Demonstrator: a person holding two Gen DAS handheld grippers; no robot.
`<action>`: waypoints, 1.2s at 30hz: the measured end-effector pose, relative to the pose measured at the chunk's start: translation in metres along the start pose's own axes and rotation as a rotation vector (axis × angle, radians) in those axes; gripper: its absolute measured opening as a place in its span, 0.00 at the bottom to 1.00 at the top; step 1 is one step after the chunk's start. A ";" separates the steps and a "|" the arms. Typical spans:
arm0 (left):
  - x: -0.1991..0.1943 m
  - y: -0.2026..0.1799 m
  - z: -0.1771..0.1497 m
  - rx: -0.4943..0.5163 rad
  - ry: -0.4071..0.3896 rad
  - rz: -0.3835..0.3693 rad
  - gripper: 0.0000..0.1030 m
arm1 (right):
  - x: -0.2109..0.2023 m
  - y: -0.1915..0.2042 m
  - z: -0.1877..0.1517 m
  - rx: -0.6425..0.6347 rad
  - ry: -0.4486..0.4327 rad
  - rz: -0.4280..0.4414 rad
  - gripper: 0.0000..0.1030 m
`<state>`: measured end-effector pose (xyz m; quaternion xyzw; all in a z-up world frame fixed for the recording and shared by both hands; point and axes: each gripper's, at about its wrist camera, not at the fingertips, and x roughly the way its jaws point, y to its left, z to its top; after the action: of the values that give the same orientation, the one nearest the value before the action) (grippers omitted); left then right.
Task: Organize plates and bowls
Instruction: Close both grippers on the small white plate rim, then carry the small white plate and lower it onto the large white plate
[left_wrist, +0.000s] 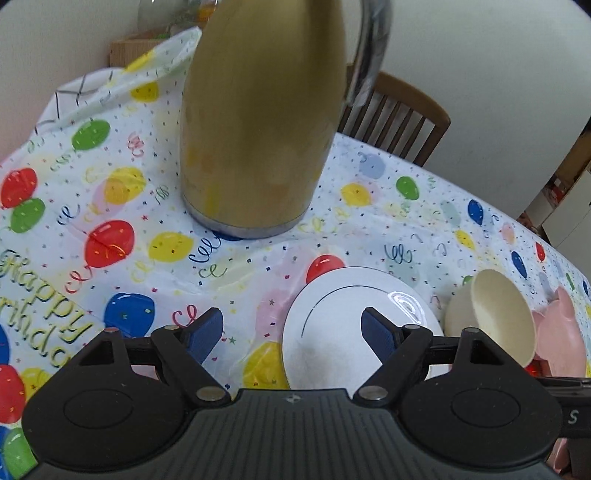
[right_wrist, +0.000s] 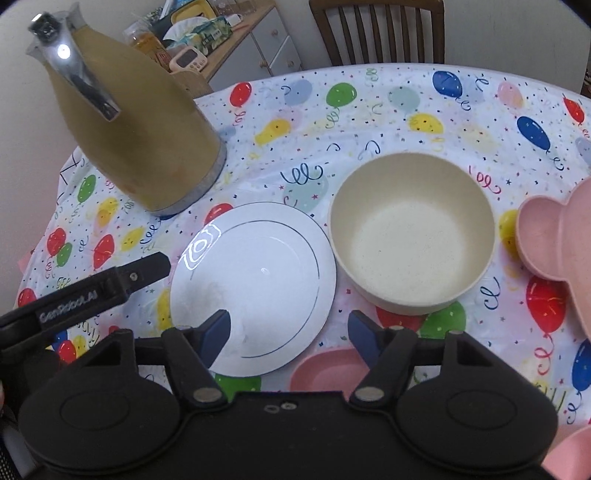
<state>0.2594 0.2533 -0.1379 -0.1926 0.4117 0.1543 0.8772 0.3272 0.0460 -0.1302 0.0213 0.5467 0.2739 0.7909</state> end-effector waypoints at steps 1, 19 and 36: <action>0.006 0.001 0.001 0.007 0.007 0.004 0.79 | 0.003 -0.002 0.002 0.007 0.006 -0.001 0.65; 0.046 0.011 0.012 -0.031 0.110 -0.106 0.27 | 0.030 -0.027 0.006 0.163 0.045 0.005 0.24; 0.030 0.026 0.004 -0.041 0.134 -0.187 0.20 | 0.025 -0.024 0.004 0.131 0.015 0.032 0.10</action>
<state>0.2694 0.2820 -0.1644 -0.2581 0.4465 0.0669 0.8541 0.3470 0.0377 -0.1580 0.0794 0.5690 0.2503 0.7793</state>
